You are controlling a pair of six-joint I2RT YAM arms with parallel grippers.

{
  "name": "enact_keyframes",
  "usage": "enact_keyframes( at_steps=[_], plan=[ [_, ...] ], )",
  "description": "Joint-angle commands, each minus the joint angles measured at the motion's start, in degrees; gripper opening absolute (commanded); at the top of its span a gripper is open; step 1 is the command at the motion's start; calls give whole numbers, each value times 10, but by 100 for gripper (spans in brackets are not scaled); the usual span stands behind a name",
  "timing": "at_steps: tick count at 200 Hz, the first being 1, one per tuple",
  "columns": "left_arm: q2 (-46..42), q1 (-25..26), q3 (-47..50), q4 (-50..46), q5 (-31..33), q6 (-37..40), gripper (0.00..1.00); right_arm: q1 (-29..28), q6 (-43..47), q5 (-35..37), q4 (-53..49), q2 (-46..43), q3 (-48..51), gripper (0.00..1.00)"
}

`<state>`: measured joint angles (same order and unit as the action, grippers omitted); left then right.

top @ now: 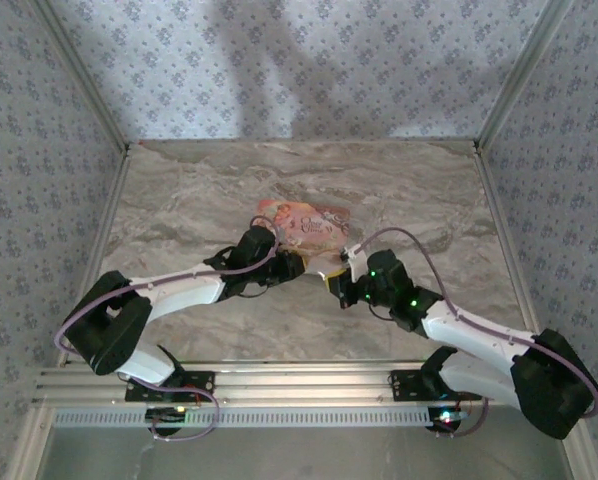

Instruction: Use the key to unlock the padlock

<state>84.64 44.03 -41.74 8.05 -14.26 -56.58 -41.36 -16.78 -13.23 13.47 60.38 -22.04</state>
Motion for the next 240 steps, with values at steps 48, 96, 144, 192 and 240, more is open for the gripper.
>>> enact_keyframes(
  at_steps=[48, 96, 144, 192, 240],
  plan=[
    [-21, -9, -37, -15, -30, -32, 23, -56, 26, 101, 108, 51, 31, 0],
    [-19, -9, -41, -15, -33, -37, 23, -77, 33, 128, 156, 109, 19, 0],
    [-20, -8, -46, -23, -38, -38, 23, -84, 33, 149, 196, 149, 17, 0],
    [-22, -8, -46, -21, -40, -42, 23, -83, 34, 156, 221, 170, 14, 0],
    [-22, -8, -46, -22, -41, -42, 23, -80, 34, 157, 235, 183, 5, 0]
  ],
)
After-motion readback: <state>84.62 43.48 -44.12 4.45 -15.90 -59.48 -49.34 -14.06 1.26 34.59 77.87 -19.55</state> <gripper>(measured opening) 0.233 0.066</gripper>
